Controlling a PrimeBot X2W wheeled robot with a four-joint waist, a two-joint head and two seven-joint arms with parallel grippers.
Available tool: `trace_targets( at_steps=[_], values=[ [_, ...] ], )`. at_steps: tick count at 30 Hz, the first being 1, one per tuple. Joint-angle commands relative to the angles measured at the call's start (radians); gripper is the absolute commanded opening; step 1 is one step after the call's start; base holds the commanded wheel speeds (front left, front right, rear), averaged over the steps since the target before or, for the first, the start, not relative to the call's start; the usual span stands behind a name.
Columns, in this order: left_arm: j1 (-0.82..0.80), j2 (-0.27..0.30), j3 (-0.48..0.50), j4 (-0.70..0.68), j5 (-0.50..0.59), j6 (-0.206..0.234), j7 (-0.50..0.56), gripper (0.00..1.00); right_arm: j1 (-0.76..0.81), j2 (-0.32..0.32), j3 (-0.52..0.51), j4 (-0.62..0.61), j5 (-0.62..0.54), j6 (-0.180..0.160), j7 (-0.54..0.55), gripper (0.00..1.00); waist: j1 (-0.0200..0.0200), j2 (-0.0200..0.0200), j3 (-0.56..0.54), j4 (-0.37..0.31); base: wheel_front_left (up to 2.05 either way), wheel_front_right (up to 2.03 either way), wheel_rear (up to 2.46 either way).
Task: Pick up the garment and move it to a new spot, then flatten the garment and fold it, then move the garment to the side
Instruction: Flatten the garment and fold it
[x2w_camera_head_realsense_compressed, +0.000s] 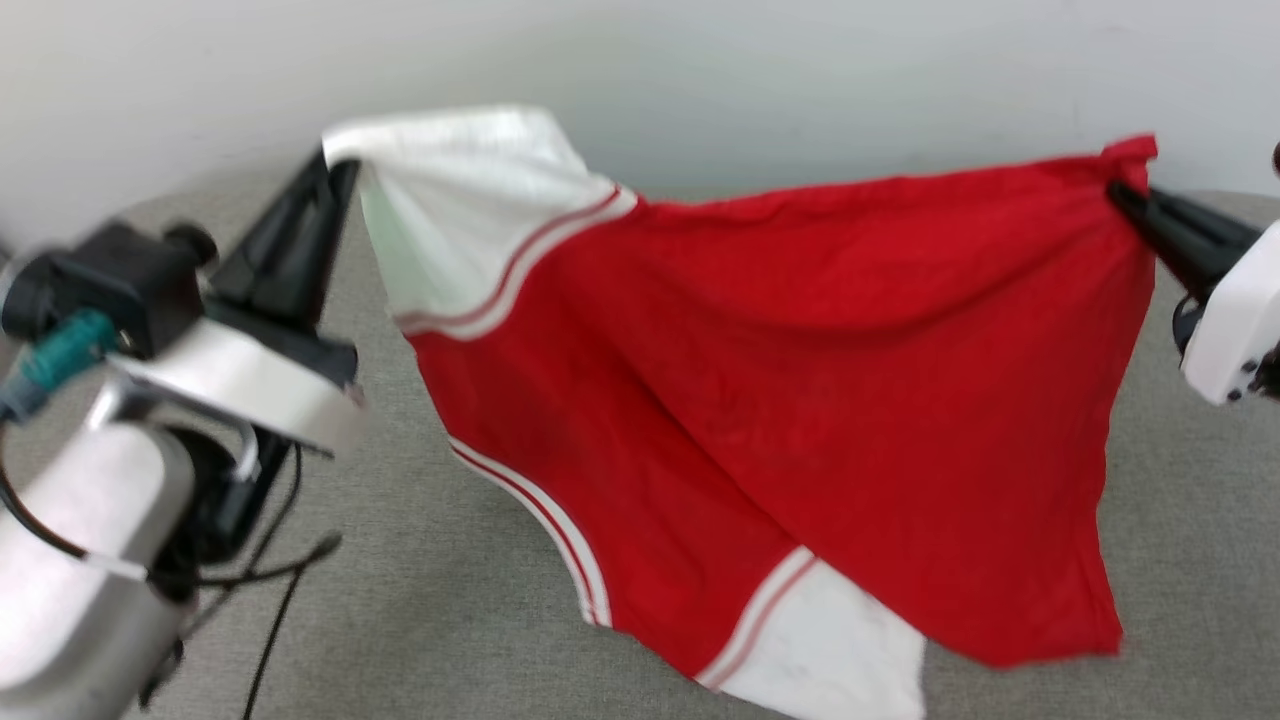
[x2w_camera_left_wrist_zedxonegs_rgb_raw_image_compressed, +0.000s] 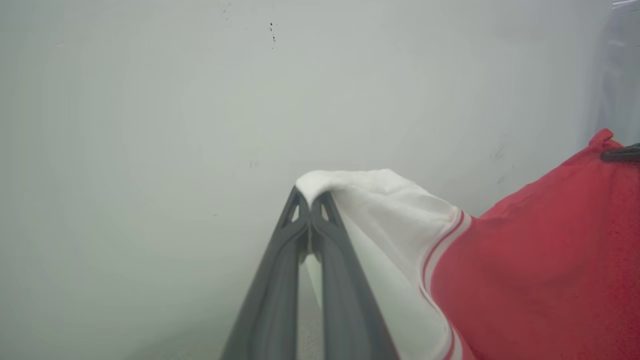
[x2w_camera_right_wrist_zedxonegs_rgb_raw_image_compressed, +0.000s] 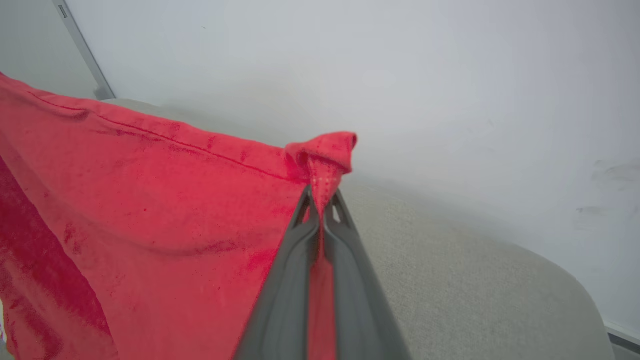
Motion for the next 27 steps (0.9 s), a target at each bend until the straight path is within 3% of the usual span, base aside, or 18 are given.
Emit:
trace_targets(
  at_steps=[1,7,14,20,27],
  values=[
    [-0.035,0.002,0.005,-0.001,0.007,-0.011,0.008,0.0,-0.022,0.008,-0.012,-0.014,-0.008,-0.001,-0.001,0.0,0.0,-0.0001,0.013,-0.006,0.0,0.0,0.0],
    [-0.265,-0.006,0.03,0.014,0.028,-0.062,0.053,0.0,-0.128,0.039,-0.087,-0.062,-0.052,-0.001,0.04,0.0,0.0,-0.0001,0.098,-0.025,0.0,0.0,0.0],
    [-0.564,-0.009,0.044,0.089,0.07,-0.144,0.107,0.0,-0.357,0.083,-0.16,-0.063,-0.132,-0.001,0.084,0.0,0.0,-0.0001,0.247,-0.035,0.0,0.0,0.0],
    [-0.858,-0.049,0.049,0.25,0.091,-0.232,0.121,0.0,-0.599,0.142,-0.2,0.019,-0.225,-0.001,0.092,0.0,0.0,-0.0001,0.353,-0.03,0.0,0.0,0.0],
    [-1.152,-0.08,0.018,0.423,0.147,-0.278,0.1,0.0,-0.875,0.197,-0.181,0.149,-0.314,-0.001,0.065,0.0,0.0,-0.0001,0.429,-0.025,0.0,0.0,0.0]
  ],
)
